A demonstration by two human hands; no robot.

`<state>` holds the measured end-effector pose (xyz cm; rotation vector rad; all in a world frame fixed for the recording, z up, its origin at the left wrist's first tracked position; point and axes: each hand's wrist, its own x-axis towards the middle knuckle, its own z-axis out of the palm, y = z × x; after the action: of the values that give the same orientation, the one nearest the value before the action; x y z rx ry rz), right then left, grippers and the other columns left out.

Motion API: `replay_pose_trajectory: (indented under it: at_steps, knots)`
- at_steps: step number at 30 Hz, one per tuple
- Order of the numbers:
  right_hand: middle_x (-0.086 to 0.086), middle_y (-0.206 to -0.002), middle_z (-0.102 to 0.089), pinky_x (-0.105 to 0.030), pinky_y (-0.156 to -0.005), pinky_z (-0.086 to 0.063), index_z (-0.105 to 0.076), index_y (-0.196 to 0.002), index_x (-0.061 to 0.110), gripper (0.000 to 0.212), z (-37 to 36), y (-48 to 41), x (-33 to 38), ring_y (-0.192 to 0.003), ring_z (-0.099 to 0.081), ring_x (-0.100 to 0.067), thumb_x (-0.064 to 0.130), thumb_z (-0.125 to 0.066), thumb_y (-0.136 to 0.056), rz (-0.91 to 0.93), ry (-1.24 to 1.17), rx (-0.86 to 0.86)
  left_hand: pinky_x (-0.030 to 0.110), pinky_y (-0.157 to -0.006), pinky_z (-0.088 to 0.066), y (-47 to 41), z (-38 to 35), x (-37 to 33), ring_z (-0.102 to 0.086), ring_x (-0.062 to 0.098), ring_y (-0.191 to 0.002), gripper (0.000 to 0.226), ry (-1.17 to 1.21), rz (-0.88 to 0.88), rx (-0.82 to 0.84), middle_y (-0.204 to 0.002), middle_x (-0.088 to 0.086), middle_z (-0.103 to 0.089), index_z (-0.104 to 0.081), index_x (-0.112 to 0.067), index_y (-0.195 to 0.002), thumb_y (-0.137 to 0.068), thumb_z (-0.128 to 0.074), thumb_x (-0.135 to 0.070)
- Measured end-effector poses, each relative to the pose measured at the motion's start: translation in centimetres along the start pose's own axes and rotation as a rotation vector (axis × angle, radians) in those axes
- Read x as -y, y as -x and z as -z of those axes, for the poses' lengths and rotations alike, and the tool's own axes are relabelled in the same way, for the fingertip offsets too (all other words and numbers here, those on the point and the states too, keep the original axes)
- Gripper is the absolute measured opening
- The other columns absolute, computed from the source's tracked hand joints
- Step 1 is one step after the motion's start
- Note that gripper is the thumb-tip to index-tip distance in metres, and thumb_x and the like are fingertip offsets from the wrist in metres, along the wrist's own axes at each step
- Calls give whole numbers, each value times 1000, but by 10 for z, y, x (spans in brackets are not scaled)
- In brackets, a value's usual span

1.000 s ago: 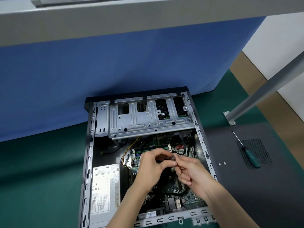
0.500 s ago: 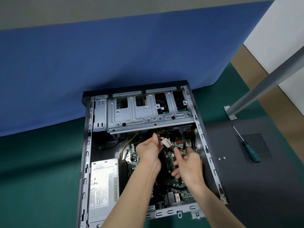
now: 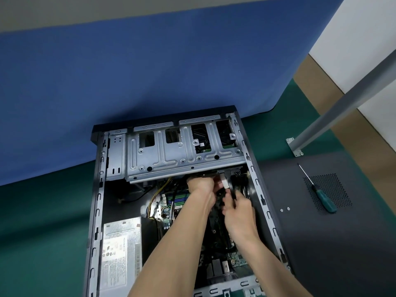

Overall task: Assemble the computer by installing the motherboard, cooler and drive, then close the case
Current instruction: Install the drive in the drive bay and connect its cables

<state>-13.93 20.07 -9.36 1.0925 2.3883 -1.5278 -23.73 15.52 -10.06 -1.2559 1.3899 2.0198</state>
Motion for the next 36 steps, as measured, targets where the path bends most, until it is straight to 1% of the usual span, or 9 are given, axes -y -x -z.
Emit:
replay_pose_trajectory:
  at_steps: [4, 8, 12, 17, 21, 27, 30, 33, 36]
  knots:
    - [10, -85, -65, -32, -82, -53, -60, -110, 24, 20, -4, -3, 0, -81, -64, -11, 25, -41, -102, -77, -133, 25, 27, -38, -51, -5, 0, 1, -64, 23, -49, 34, 67, -63, 15, -110, 21, -64, -48, -3, -122, -89, -52, 6]
    - [-6, -116, -67, -32, -91, -49, -42, -143, 19, 40, -4, -3, 3, -95, -61, -16, 26, -35, -103, -56, -19, 51, 36, -63, -59, -8, -4, 7, -67, 26, -81, 32, 143, -154, 39, -98, 7, -67, -54, -17, -101, -80, -67, 4]
    - [-1, -107, -67, -11, -59, -41, -11, -154, 26, 55, -4, 0, 10, -83, -60, -4, 29, -34, -104, -71, 24, 97, 27, -63, -54, -14, -8, 8, -60, 13, -72, 29, 195, -137, 76, -83, -4, -65, -48, -24, -86, -85, -62, 2]
    - [-2, -150, -41, -28, -104, -33, -5, -154, 26, 57, -9, -3, 6, -133, -43, -22, 29, -32, -104, -88, -39, 90, 38, -68, -56, -14, -4, 6, -63, 29, -90, 32, 101, -87, 199, -101, 15, -66, -57, -8, -111, -82, -64, 4]
    - [3, -149, -41, -19, -96, -27, -11, -154, 28, 53, -9, -6, 2, -135, -40, -18, 29, -32, -105, -76, -83, 93, 38, -80, -54, -18, 1, 5, -62, 31, -100, 18, -36, -140, 266, -98, 12, -68, -63, -11, -97, -83, -63, 1]
    - [2, -143, -47, -19, -94, -28, -21, -152, 26, 49, -14, -8, -1, -130, -44, -17, 28, -32, -104, -68, -128, 79, 37, -99, -45, -19, 7, 11, -59, 26, -108, 22, -502, -418, 194, -115, 11, -65, -62, -10, -113, -91, -58, -12]
    - [1, -138, -54, -19, -93, -34, -31, -150, 23, 46, -14, -8, -2, -122, -51, -16, 27, -34, -104, -42, -108, 66, 29, -88, -41, -23, 7, 11, -56, 32, -111, 26, -1120, -598, 309, -117, 20, -62, -62, 1, -110, -95, -42, -4]
    - [5, -123, -61, -20, -86, -37, -38, -146, 23, 42, -14, -8, -2, -104, -55, -10, 26, -35, -104, -29, -96, 63, 30, -78, -41, -19, 7, 10, -57, 35, -108, 17, -1630, -644, 475, -114, 19, -62, -61, -11, -98, -93, -47, -18]
    - [4, -128, -59, -18, -90, -35, -37, -146, 23, 43, -14, -9, 0, -106, -51, -5, 25, -36, -104, -35, -121, 72, 35, -100, -36, -25, 5, 4, -46, 29, -125, 32, -1821, -820, 350, -133, 11, -52, -56, -17, -120, -92, -48, -30]
